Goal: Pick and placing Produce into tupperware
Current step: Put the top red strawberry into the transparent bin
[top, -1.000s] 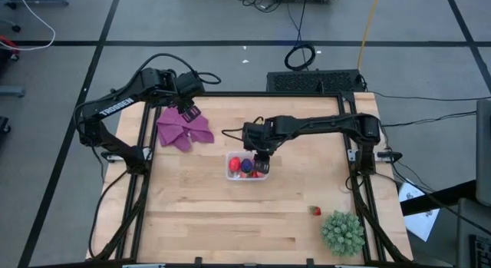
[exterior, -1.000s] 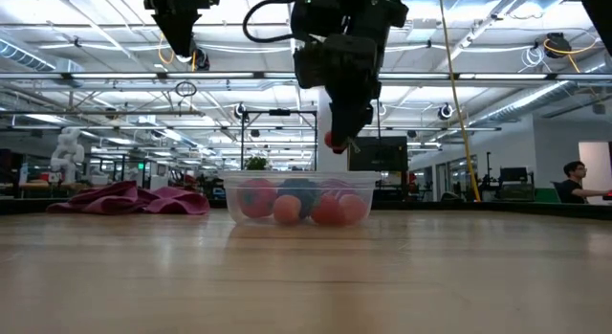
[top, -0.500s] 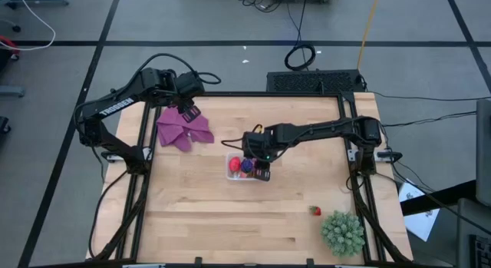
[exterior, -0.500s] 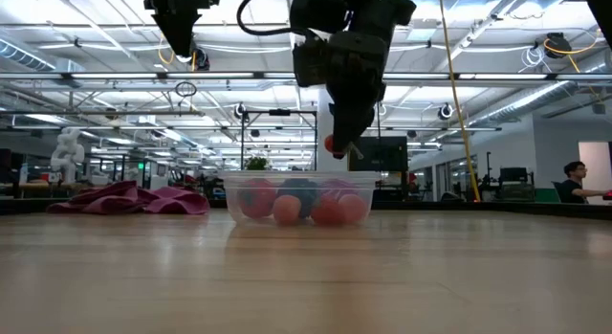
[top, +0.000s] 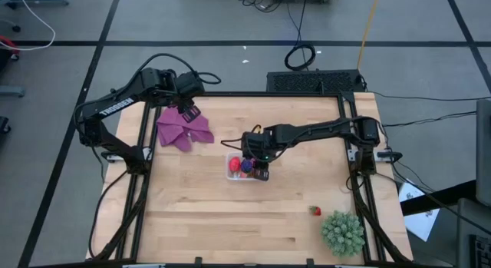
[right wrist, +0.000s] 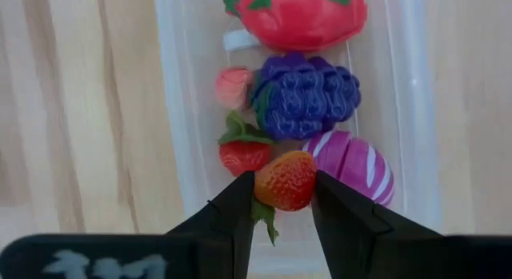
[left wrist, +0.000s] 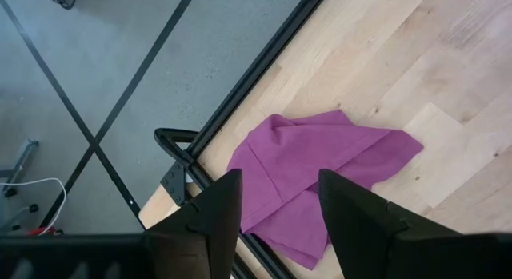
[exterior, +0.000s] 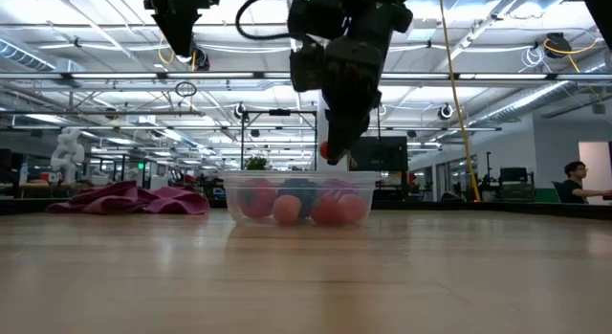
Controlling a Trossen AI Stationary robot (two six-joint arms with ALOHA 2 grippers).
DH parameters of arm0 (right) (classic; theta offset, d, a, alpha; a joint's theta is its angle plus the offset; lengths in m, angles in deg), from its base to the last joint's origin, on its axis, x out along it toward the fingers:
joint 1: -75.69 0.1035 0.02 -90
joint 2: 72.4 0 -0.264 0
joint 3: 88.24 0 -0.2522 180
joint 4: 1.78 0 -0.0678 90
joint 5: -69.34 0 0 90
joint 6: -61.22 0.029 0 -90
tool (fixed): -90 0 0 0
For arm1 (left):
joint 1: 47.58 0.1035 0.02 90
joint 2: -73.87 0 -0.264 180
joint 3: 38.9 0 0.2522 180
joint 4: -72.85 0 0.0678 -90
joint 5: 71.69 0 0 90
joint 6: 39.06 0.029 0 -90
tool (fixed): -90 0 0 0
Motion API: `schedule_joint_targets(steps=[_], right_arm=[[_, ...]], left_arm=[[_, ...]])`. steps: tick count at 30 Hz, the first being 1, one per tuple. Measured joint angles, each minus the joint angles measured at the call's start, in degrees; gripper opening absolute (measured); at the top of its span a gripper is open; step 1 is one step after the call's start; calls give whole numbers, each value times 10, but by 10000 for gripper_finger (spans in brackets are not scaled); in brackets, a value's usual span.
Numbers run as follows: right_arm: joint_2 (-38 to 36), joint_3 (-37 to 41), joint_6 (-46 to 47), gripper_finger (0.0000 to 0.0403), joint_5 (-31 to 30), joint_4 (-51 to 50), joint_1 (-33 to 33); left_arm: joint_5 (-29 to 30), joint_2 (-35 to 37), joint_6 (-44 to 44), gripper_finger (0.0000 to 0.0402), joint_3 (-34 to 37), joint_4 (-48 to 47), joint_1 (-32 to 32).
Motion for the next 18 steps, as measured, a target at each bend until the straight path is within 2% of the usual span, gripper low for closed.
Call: schedule_joint_targets(steps=[8,18], right_arm=[[33,0,-8,109,1,5,0],[34,0,-25,109,2,23,1]], left_arm=[[0,0,0,172,0,0,0],[0,0,0,172,0,0,0]])
